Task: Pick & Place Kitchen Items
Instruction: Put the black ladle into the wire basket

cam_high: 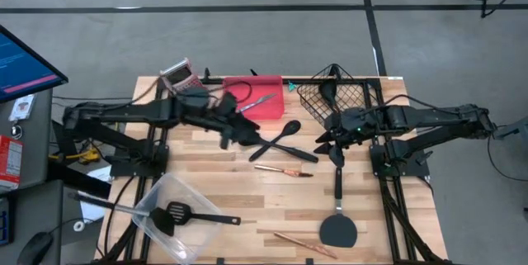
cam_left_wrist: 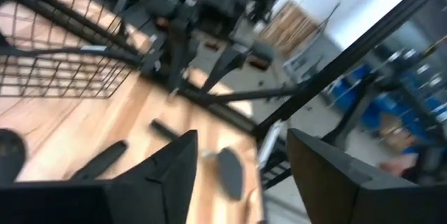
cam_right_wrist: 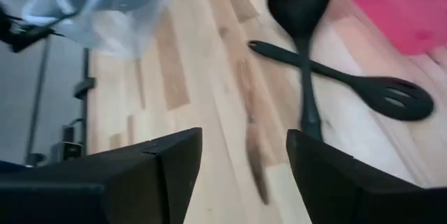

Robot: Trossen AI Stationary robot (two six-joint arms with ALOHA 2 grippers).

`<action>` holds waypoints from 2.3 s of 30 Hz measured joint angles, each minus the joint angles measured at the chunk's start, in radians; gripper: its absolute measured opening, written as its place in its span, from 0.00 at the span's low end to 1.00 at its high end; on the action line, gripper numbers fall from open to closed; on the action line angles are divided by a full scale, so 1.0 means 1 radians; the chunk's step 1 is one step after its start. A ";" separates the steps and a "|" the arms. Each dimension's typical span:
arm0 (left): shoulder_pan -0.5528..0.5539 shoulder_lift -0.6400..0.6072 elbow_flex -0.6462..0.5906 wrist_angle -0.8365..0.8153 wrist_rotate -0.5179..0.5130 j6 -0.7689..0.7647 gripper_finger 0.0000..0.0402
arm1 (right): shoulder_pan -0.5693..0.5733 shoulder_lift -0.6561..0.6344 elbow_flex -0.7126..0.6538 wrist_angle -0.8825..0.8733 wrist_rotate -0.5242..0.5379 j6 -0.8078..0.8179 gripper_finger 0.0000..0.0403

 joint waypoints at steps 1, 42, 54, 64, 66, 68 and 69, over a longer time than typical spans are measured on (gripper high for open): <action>0.000 0.022 0.000 0.001 0.000 0.021 0.53 | 0.004 0.006 0.000 -0.002 0.011 -0.001 0.52; 0.000 0.666 -0.002 0.215 -0.251 0.619 0.57 | 0.070 0.025 0.000 -0.005 0.023 0.105 0.52; 0.008 0.777 -0.001 0.258 -0.271 0.620 0.57 | 0.070 0.025 0.000 -0.005 0.023 0.105 0.52; 0.003 0.787 -0.001 0.233 -0.230 0.540 0.40 | 0.070 0.025 0.000 -0.005 0.023 0.102 0.52; 0.003 0.787 -0.001 0.216 -0.231 0.516 0.31 | 0.070 0.025 0.000 -0.005 0.023 0.102 0.52; 0.003 0.785 0.001 0.200 -0.231 0.510 0.22 | 0.070 0.025 0.000 -0.001 0.023 0.101 0.52; 0.004 0.785 0.001 0.195 -0.234 0.511 0.18 | 0.070 0.025 0.000 -0.001 0.023 0.101 0.52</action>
